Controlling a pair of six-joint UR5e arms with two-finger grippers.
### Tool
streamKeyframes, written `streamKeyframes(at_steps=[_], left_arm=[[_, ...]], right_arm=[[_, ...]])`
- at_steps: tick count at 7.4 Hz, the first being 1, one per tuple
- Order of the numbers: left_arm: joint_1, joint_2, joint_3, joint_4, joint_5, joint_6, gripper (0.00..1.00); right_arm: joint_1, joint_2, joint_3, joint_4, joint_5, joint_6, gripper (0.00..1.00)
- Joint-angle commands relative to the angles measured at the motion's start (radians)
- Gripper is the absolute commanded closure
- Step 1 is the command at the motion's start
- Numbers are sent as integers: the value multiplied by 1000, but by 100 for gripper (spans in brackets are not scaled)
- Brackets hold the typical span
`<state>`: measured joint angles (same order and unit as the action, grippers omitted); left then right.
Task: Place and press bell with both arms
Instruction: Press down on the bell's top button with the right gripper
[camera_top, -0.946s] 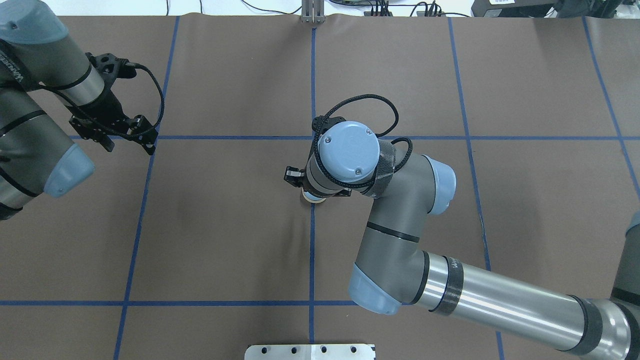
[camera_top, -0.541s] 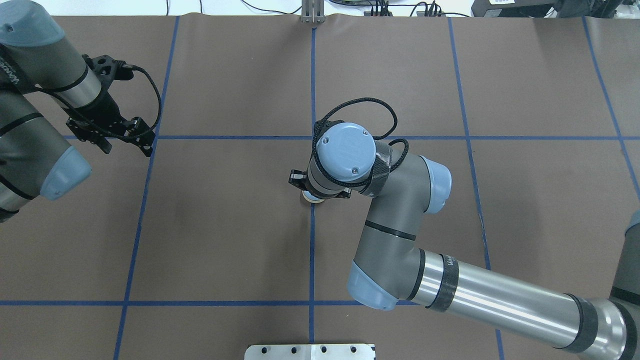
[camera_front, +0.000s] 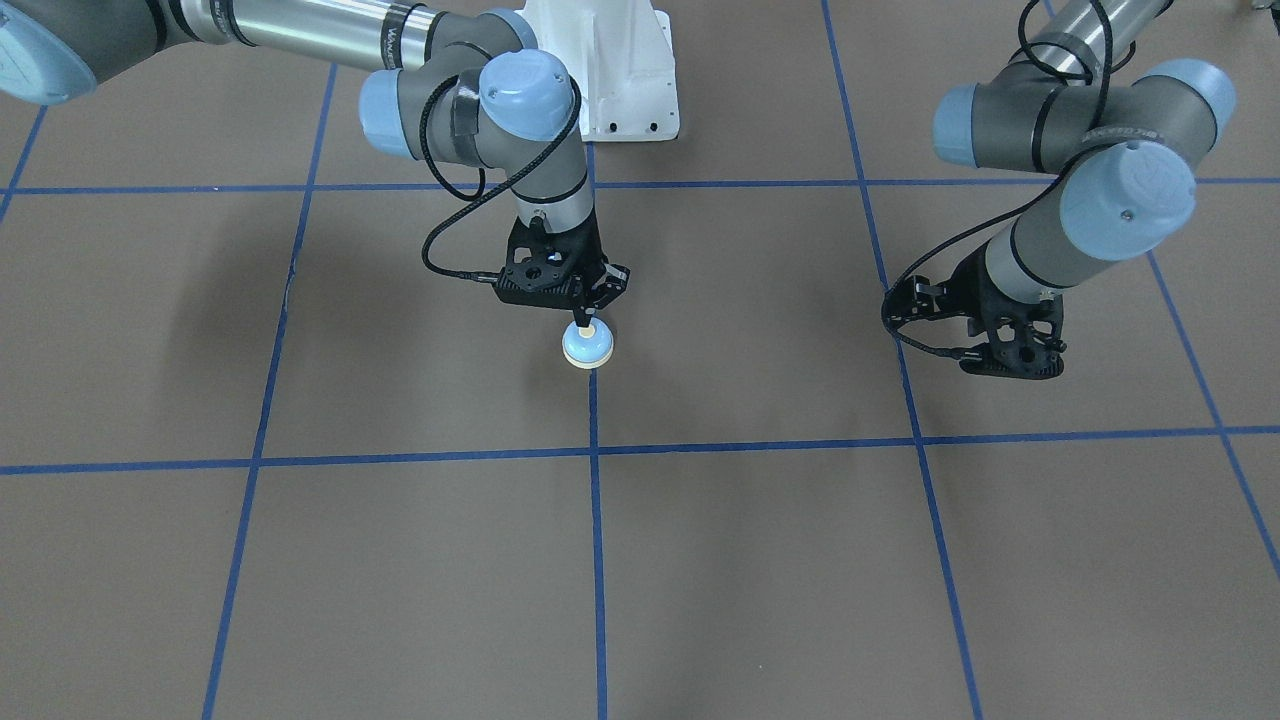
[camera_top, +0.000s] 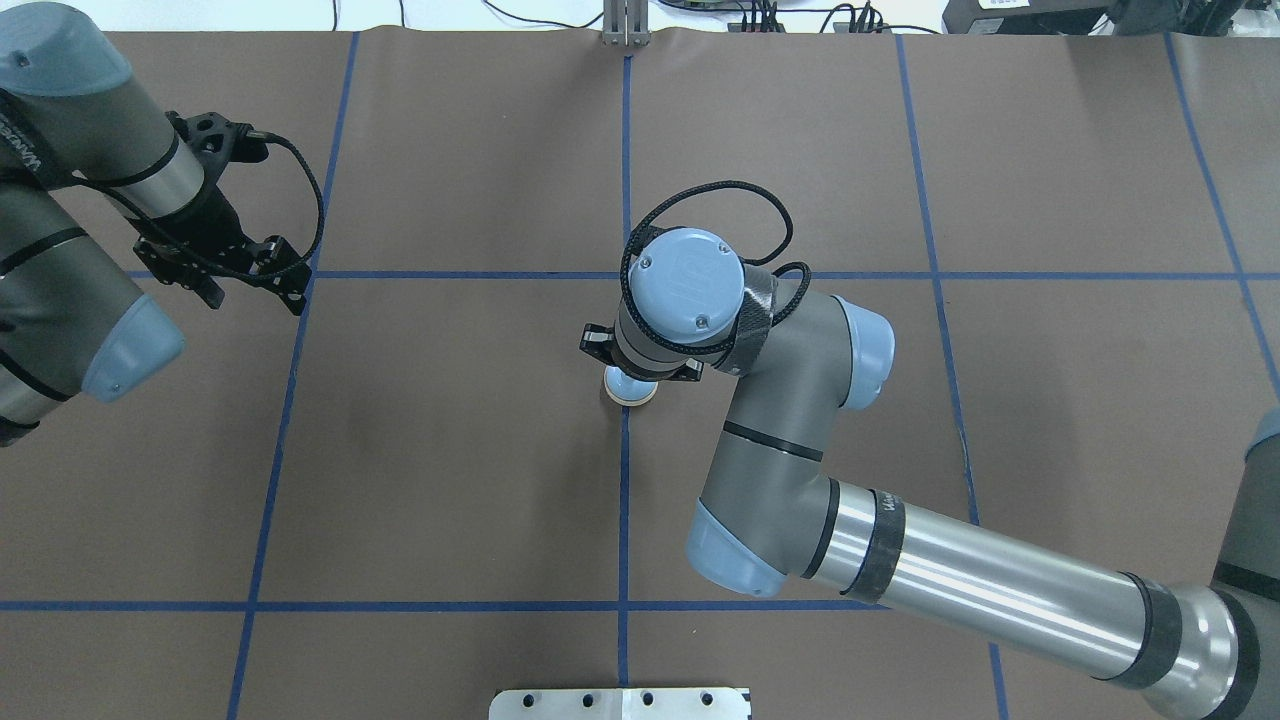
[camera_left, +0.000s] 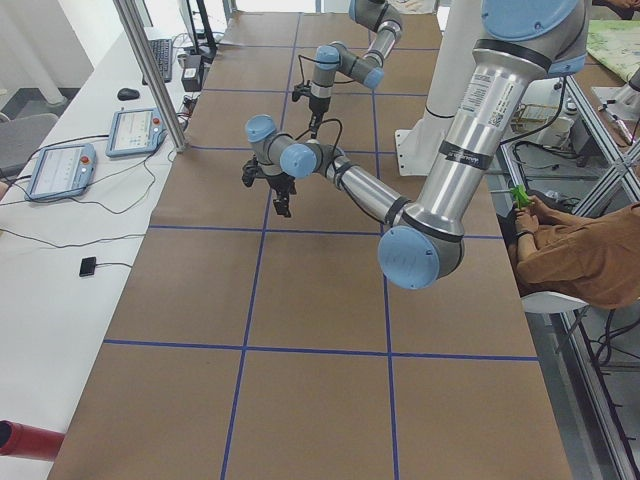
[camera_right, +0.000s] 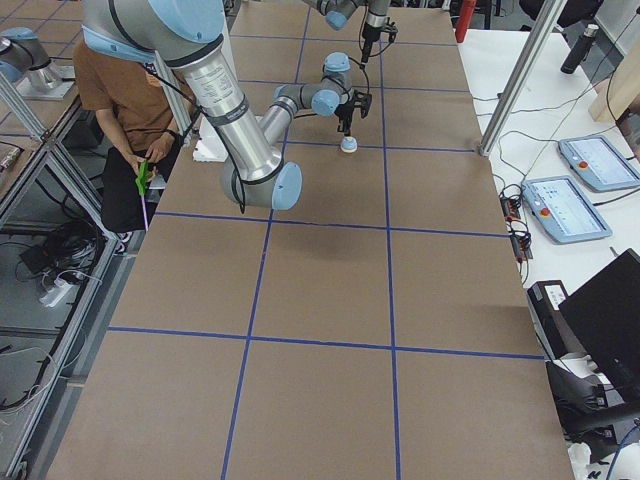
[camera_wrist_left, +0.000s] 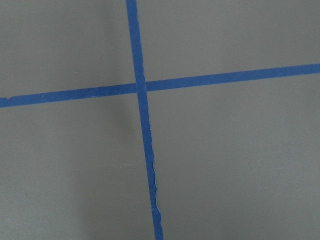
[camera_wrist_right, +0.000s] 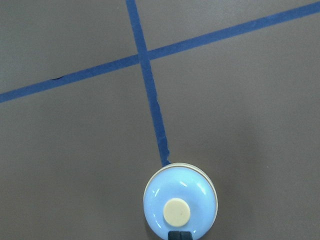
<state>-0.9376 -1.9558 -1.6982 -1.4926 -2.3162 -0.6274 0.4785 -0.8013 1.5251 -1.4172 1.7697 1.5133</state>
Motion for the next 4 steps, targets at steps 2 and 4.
streamKeyframes(at_steps=[2,4], left_arm=[[2,0,0,0,3,-3,1],[2,0,0,-2,3,-3,1]], right_arm=[[0,7,-29,3,2,-2,100],[0,7,-45,12,2,-5,100]])
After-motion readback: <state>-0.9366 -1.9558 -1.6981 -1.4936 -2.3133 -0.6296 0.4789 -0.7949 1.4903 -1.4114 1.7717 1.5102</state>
